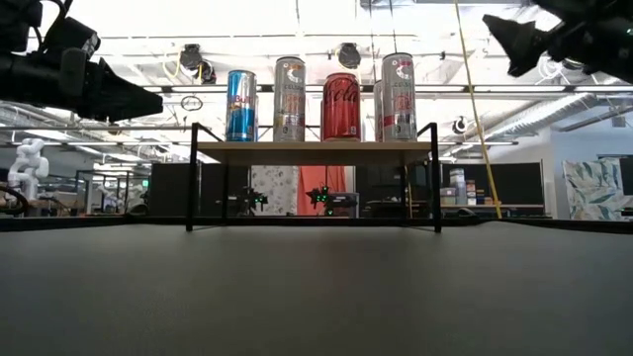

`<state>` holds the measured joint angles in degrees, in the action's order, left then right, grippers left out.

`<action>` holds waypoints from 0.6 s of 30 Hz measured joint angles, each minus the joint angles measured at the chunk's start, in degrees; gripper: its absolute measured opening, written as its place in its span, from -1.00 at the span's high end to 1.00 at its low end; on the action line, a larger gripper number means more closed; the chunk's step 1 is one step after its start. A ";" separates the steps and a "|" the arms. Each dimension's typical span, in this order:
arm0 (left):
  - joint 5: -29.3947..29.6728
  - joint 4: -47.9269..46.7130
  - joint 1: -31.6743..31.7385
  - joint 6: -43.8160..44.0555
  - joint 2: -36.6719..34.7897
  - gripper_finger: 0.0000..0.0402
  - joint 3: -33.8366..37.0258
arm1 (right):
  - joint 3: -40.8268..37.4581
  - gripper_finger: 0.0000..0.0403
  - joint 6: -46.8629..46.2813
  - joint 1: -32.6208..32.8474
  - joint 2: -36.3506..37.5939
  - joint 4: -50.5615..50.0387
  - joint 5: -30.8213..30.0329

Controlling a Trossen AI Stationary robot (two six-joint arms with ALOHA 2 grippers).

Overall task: Place canned beverage on shelf
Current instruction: Return to Home Position

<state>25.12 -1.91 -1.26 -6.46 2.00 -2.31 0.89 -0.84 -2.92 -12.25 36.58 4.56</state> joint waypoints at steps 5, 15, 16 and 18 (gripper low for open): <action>0.00 0.00 0.00 0.00 0.00 -0.89 0.00 | -0.02 -0.52 0.00 0.00 5.05 -0.04 0.00; 0.00 0.04 -0.02 0.00 0.00 -0.89 0.02 | -0.02 -0.52 -0.01 0.02 7.56 -0.13 0.00; 0.00 0.04 0.00 0.00 0.00 -0.89 0.02 | -0.02 -0.52 0.00 0.02 7.56 -0.13 0.00; 0.00 0.04 0.00 0.00 0.00 -0.89 0.02 | -0.02 -0.52 -0.01 0.02 7.60 -0.14 0.00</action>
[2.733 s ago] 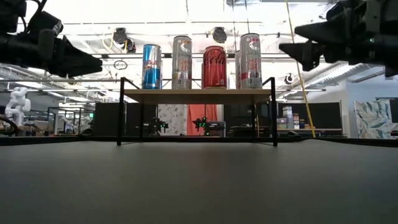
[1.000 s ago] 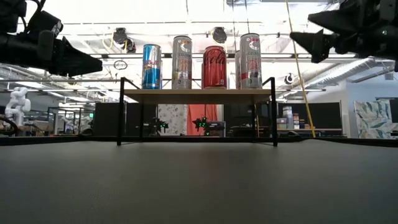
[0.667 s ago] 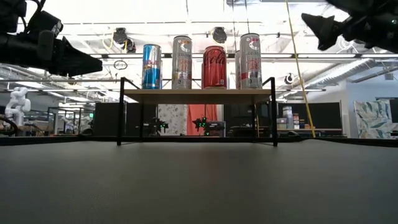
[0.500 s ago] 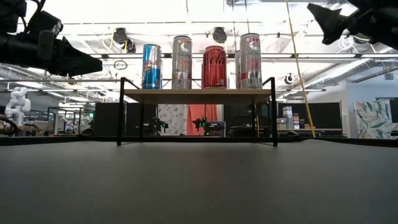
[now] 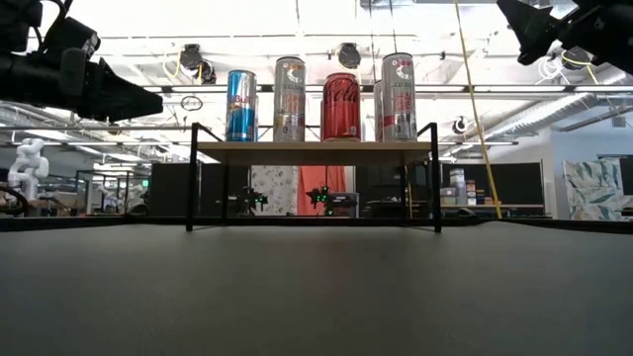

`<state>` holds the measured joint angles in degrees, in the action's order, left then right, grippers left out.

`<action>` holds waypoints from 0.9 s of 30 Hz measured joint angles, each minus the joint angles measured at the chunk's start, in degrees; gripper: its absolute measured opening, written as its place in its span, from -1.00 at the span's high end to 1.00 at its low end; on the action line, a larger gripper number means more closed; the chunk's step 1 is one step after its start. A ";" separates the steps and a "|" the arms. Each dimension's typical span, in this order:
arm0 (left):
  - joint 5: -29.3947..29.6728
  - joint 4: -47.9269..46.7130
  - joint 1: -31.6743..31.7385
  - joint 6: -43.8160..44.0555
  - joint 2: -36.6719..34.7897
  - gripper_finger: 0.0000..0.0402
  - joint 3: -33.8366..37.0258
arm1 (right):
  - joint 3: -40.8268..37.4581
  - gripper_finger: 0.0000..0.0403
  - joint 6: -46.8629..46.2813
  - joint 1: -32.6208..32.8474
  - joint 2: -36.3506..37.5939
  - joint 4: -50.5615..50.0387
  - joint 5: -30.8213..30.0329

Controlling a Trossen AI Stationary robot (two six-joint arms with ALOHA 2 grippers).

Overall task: Place canned beverage on shelf
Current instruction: Return to Home Position

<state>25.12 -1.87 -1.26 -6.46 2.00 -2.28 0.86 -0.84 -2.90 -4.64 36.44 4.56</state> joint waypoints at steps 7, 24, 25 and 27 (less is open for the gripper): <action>0.00 0.02 0.00 0.00 0.00 -0.89 0.00 | 0.00 -0.52 0.00 0.04 0.00 -0.03 0.00; 0.00 0.07 -0.02 0.00 0.02 -0.89 0.02 | 0.00 -0.52 0.00 1.68 0.48 -5.44 0.00; 0.00 0.04 0.00 0.00 0.02 -0.89 0.02 | 0.00 -0.52 0.00 1.68 0.46 -5.73 0.00; 0.00 0.07 -0.02 0.01 0.01 -0.89 0.02 | 0.00 -0.52 0.00 1.68 0.48 -5.90 0.00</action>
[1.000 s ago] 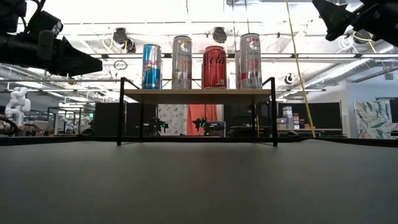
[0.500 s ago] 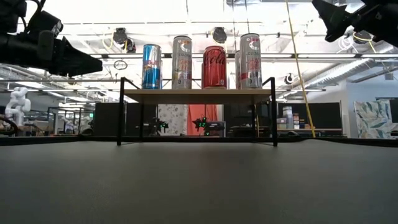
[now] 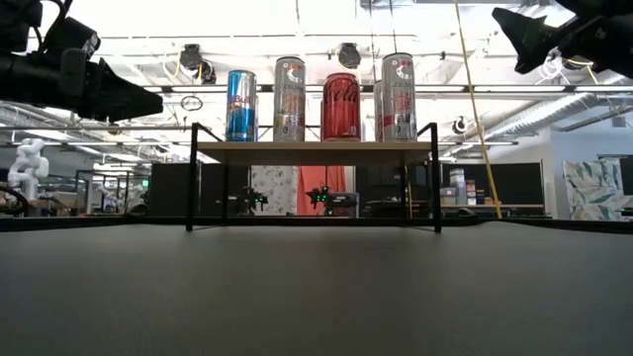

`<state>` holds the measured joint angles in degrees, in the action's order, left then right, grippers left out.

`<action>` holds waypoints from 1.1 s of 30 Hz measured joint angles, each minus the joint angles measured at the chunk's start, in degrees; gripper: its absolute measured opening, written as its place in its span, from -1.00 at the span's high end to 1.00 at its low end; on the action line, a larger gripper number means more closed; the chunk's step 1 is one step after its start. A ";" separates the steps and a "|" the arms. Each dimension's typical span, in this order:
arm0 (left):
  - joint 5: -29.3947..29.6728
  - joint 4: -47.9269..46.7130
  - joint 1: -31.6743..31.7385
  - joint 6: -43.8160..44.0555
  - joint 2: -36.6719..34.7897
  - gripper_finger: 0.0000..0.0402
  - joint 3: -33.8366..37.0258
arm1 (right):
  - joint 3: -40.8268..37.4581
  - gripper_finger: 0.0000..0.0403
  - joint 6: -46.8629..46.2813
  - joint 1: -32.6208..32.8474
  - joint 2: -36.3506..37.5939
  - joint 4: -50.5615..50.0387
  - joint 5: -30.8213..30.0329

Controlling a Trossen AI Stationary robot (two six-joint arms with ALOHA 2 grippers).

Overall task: Place canned beverage on shelf
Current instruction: Return to Home Position

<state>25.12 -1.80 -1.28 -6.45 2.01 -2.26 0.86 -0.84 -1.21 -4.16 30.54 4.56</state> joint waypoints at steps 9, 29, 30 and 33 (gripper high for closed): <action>0.00 0.00 0.01 0.00 0.01 -0.89 0.00 | 0.00 -0.52 0.00 0.08 0.00 -0.47 0.00; 0.00 0.00 0.01 0.00 0.01 -0.89 0.00 | 0.00 -0.52 0.00 1.79 -0.02 -0.65 0.00; 0.00 0.00 0.00 -0.01 0.00 -0.89 0.00 | 0.00 -0.52 0.00 1.81 -0.02 -0.65 0.00; 0.00 0.00 0.00 -0.01 0.00 -0.89 0.00 | 0.00 -0.52 0.00 1.81 -0.02 -0.65 0.00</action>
